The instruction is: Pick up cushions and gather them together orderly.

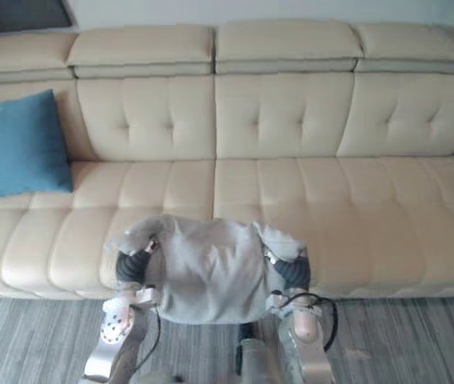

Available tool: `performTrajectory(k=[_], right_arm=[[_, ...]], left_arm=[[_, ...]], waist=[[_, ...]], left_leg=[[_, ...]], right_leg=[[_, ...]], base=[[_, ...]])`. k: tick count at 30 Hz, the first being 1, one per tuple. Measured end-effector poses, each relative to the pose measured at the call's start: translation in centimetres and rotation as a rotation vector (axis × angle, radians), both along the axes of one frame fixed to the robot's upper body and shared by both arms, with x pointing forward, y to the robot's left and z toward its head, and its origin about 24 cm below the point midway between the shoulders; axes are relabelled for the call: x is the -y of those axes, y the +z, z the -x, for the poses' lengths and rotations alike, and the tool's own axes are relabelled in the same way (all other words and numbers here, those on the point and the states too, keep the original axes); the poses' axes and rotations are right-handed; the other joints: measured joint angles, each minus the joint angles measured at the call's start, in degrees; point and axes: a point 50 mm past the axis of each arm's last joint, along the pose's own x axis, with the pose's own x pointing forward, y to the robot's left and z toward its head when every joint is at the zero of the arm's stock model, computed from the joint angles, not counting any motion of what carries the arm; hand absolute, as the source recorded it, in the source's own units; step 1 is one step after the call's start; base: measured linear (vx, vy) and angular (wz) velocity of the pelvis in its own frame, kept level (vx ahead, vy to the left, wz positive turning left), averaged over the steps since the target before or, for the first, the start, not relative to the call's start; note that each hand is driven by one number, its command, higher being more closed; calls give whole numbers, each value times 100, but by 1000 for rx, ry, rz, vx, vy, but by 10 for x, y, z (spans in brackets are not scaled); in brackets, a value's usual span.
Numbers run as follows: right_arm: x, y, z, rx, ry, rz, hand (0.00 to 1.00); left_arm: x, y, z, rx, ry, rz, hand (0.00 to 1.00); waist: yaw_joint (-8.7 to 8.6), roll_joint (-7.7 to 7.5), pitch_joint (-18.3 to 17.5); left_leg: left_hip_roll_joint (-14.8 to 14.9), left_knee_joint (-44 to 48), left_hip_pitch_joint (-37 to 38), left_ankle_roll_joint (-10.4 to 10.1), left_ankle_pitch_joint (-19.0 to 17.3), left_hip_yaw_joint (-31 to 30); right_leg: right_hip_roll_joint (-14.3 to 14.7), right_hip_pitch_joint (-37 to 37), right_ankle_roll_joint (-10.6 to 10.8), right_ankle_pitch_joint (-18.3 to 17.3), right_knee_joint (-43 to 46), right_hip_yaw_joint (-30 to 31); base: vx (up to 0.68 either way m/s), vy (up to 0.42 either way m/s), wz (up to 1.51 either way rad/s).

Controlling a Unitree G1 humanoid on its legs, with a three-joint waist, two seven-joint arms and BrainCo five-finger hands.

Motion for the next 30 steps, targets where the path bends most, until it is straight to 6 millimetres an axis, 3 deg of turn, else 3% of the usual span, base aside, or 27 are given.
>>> performTrajectory(k=[1,2,3,4,5,6,9,10,12,13,17,19,22,25,27,30], right_arm=[[3,6,5,20,-12,2,100],[5,13,11,45,-19,5,100],[5,19,16,69,-21,5,100],[5,24,17,90,-22,4,100],[5,28,17,110,-23,1,100],[5,31,18,127,-30,-1,100],[5,31,18,131,-43,-4,100],[5,31,18,129,-46,-5,100],[7,30,19,120,-54,-2,100],[9,27,21,106,-66,2,100],[5,20,23,71,-96,-44,100],[4,22,20,85,-98,-56,100],[8,30,-1,139,-109,-46,100],[6,47,-43,214,-102,-33,100],[-1,74,-72,305,-99,-42,100],[-9,113,-93,433,-93,-41,100]], left_arm=[[4,1,0,6,-10,10,100],[7,2,-1,10,-20,28,100],[9,2,0,9,-21,36,100],[9,2,0,11,-25,37,100],[10,2,0,14,-31,38,100],[13,2,0,16,-46,41,100],[16,3,0,19,-52,50,100],[16,5,0,25,-52,55,100],[17,6,0,28,-51,57,100],[18,6,0,29,-55,59,100],[13,8,0,44,-66,20,100],[12,9,0,50,-71,11,100],[16,22,-13,109,-98,-3,100],[19,48,-45,216,-111,-60,100],[18,79,-71,327,-52,-121,100],[14,117,-90,443,26,-123,100]], waist=[[-52,18,-10],[-81,21,-14],[13,-27,-39],[78,-32,-51],[85,-38,-42],[82,-36,-61],[106,-33,-93],[114,-20,-123],[174,57,-177],[212,192,-270],[242,-167,-475],[228,-251,-558],[187,-293,-593],[147,-260,-557],[150,-210,-482],[175,-168,-241]], left_leg=[[82,631,-272,-35,152,-18],[196,1564,-661,-42,606,31],[395,2236,-909,-53,1174,276],[546,2582,-1018,6,1336,511],[702,2892,-1192,76,1266,784],[836,2940,-1330,373,1005,1133],[777,1902,-1323,522,652,1515],[645,1140,-1300,528,634,1491],[393,-132,-1105,463,910,1288],[320,-652,-930,438,1296,1168],[40,-1724,-410,386,1269,1456],[-91,-1931,-294,415,1289,1579],[-239,-2291,-251,484,1435,1755],[-272,-2542,-501,547,1651,1941],[-268,-2544,-946,604,1786,2057],[-209,-2380,-1406,628,1846,2056]], right_leg=[[-12,186,-41,-108,-40,-179],[-24,452,-112,-204,-78,-366],[-32,705,-196,-279,-161,-410],[-30,874,-217,-317,-264,-410],[-26,1091,-258,-385,-408,-440],[-54,1360,-307,-446,-601,-496],[-160,1622,-277,-501,-781,-529],[-208,1635,-174,-500,-785,-523],[-218,1611,-91,-495,-738,-455],[-142,1628,51,-555,-744,-349],[-332,1568,253,-492,-931,-25],[-397,1574,375,-458,-1050,131],[-483,1366,486,-380,-1105,328],[-453,967,507,-114,-1254,528],[-416,456,514,75,-1247,649],[-382,27,505,197,-1185,672]], base=[[339,-168,86],[311,-151,65],[348,-148,35],[262,-99,6],[256,-63,17],[219,-20,23],[192,55,10],[176,121,2],[182,158,-20],[178,194,-26],[137,166,-26],[48,89,-32],[-3,84,-25],[-53,53,-32],[-107,43,-27],[-112,2,-5]])
